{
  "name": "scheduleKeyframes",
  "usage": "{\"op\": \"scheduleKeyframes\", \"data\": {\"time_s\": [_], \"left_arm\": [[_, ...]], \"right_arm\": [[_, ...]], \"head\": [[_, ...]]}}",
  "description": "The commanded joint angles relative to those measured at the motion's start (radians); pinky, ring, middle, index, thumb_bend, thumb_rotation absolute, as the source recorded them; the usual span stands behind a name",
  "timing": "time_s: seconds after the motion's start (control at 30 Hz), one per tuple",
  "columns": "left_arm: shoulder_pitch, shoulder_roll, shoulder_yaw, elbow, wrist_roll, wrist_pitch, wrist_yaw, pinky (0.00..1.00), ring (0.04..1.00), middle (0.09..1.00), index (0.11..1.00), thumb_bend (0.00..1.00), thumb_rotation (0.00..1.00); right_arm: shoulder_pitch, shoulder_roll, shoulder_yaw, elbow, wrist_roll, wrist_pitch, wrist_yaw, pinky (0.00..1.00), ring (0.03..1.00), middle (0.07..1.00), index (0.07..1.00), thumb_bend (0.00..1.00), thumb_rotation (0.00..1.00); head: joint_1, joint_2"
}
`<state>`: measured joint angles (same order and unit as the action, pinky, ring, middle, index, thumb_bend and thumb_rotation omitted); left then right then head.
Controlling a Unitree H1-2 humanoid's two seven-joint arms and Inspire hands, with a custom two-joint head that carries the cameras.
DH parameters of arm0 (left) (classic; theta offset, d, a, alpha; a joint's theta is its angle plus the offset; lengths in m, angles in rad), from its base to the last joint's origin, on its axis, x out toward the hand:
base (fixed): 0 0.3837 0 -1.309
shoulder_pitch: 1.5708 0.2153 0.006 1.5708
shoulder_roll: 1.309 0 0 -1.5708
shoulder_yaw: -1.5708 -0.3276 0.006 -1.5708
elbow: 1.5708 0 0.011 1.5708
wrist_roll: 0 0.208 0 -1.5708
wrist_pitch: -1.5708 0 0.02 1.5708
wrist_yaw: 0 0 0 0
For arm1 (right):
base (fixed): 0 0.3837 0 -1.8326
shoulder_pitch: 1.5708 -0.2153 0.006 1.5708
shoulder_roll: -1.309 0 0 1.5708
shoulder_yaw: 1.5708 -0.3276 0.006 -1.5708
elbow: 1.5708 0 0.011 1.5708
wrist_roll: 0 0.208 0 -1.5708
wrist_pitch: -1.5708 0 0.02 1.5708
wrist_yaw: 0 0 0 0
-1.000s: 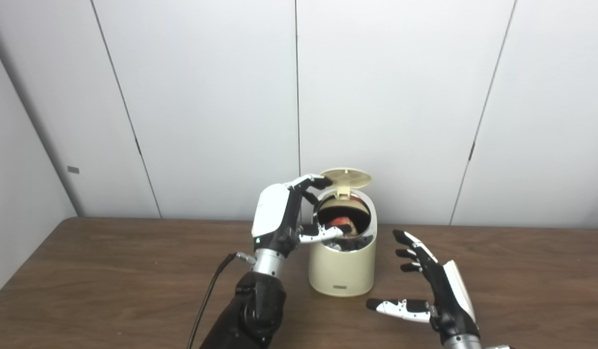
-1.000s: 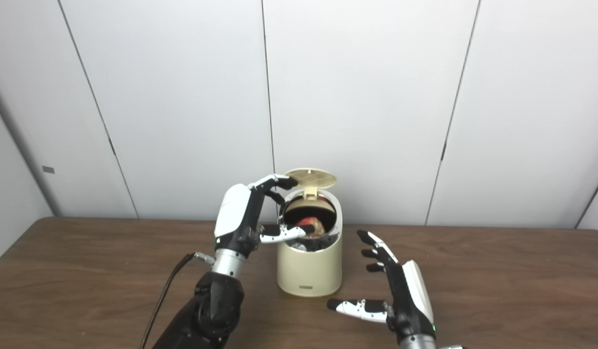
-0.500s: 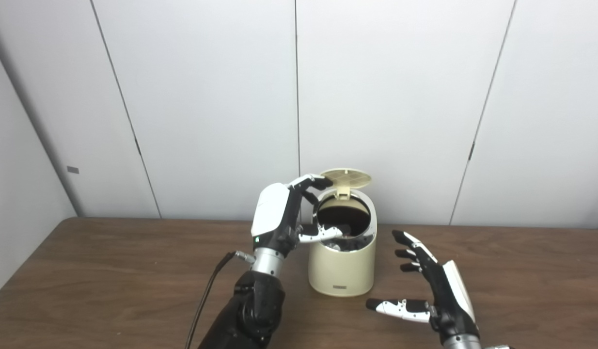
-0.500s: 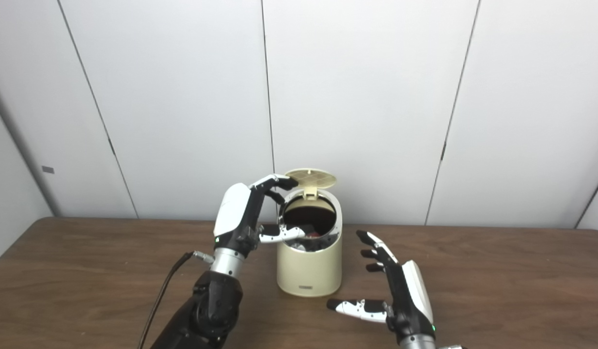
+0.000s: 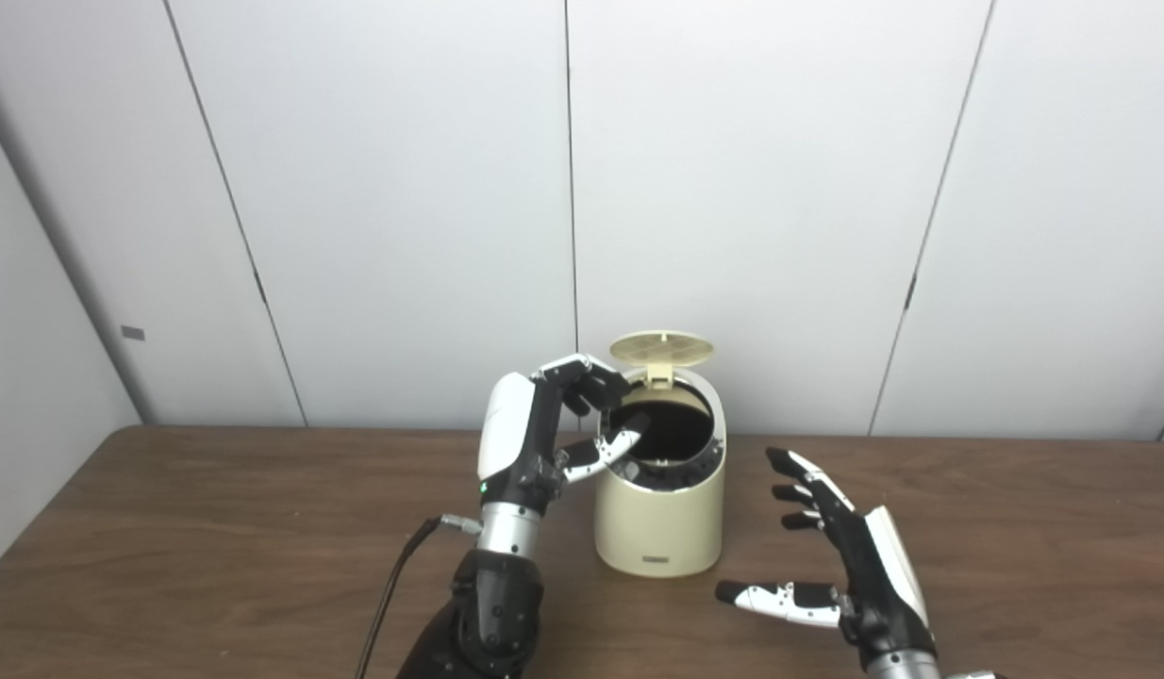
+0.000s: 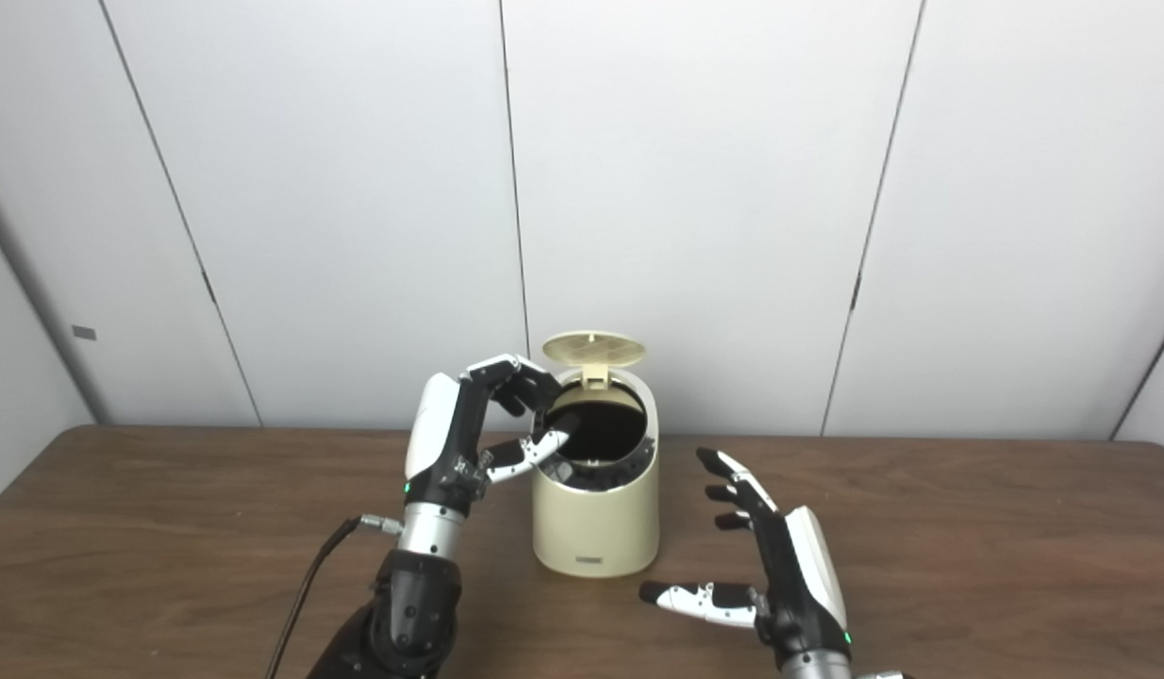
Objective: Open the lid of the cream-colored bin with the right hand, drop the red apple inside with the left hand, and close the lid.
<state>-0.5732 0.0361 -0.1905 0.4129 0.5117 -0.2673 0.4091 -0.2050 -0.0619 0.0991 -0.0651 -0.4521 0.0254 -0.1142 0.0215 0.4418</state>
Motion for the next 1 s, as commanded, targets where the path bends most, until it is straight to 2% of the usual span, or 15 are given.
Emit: {"op": "scheduleKeyframes", "data": {"time_s": [0.0, 0.2, 0.27, 0.33, 0.63, 0.67, 0.73, 0.83, 0.97], "left_arm": [[-0.007, 0.014, 0.013, 0.006, -0.003, -0.028, 0.01, 0.53, 0.541, 0.489, 0.496, 0.52, 0.0], [0.005, 0.013, 0.049, 0.013, -0.011, -0.078, 0.042, 0.64, 0.664, 0.519, 0.483, 0.52, 0.0], [0.01, 0.011, 0.063, 0.013, -0.02, -0.093, 0.045, 0.68, 0.692, 0.628, 0.492, 0.51, 0.03], [0.015, 0.014, 0.071, 0.012, -0.023, -0.105, 0.042, 0.69, 0.707, 0.69, 0.497, 0.51, 0.05], [0.034, 0.019, 0.086, 0.003, -0.039, -0.114, 0.03, 0.69, 0.716, 0.719, 0.499, 0.51, 0.06], [0.036, 0.02, 0.087, 0.002, -0.041, -0.114, 0.028, 0.7, 0.728, 0.732, 0.607, 0.62, 0.03], [0.04, 0.022, 0.089, -0.003, -0.045, -0.112, 0.021, 0.71, 0.742, 0.747, 0.702, 0.71, 0.01], [0.05, 0.028, 0.091, -0.011, -0.052, -0.119, 0.011, 0.72, 0.764, 0.77, 0.751, 0.73, 0.01], [0.082, 0.041, 0.1, -0.034, -0.105, -0.147, -0.029, 0.73, 0.78, 0.791, 0.768, 0.73, 0.02]], "right_arm": [[-0.034, -0.007, -0.001, -0.023, 0.003, -0.025, -0.004, 0.68, 0.795, 0.86, 0.842, 0.77, 0.04], [-0.034, -0.017, -0.002, -0.018, 0.005, -0.029, -0.005, 0.67, 0.786, 0.858, 0.84, 0.77, 0.02], [-0.034, -0.02, -0.002, -0.012, 0.007, -0.035, -0.007, 0.68, 0.783, 0.855, 0.838, 0.77, 0.02], [-0.034, -0.021, -0.002, -0.008, 0.01, -0.039, -0.008, 0.68, 0.781, 0.852, 0.836, 0.77, 0.02], [-0.033, -0.024, 0.002, -0.005, 0.016, -0.041, -0.006, 0.67, 0.778, 0.846, 0.834, 0.77, 0.03], [-0.033, -0.025, 0.002, -0.005, 0.016, -0.041, -0.006, 0.67, 0.778, 0.846, 0.835, 0.77, 0.03], [-0.033, -0.026, 0.003, -0.004, 0.016, -0.043, -0.005, 0.68, 0.777, 0.847, 0.836, 0.77, 0.03], [-0.034, -0.028, 0.001, -0.002, 0.021, -0.044, -0.006, 0.67, 0.776, 0.846, 0.835, 0.77, 0.03], [-0.037, -0.036, -0.001, 0.005, 0.024, -0.051, -0.005, 0.67, 0.78, 0.848, 0.836, 0.77, 0.03]], "head": [[0.002, 0.001], [0.013, 0.0], [0.015, -0.001], [0.016, -0.001], [0.023, 0.002], [0.023, 0.002], [0.024, 0.003], [0.029, 0.001], [0.036, 0.001]]}}
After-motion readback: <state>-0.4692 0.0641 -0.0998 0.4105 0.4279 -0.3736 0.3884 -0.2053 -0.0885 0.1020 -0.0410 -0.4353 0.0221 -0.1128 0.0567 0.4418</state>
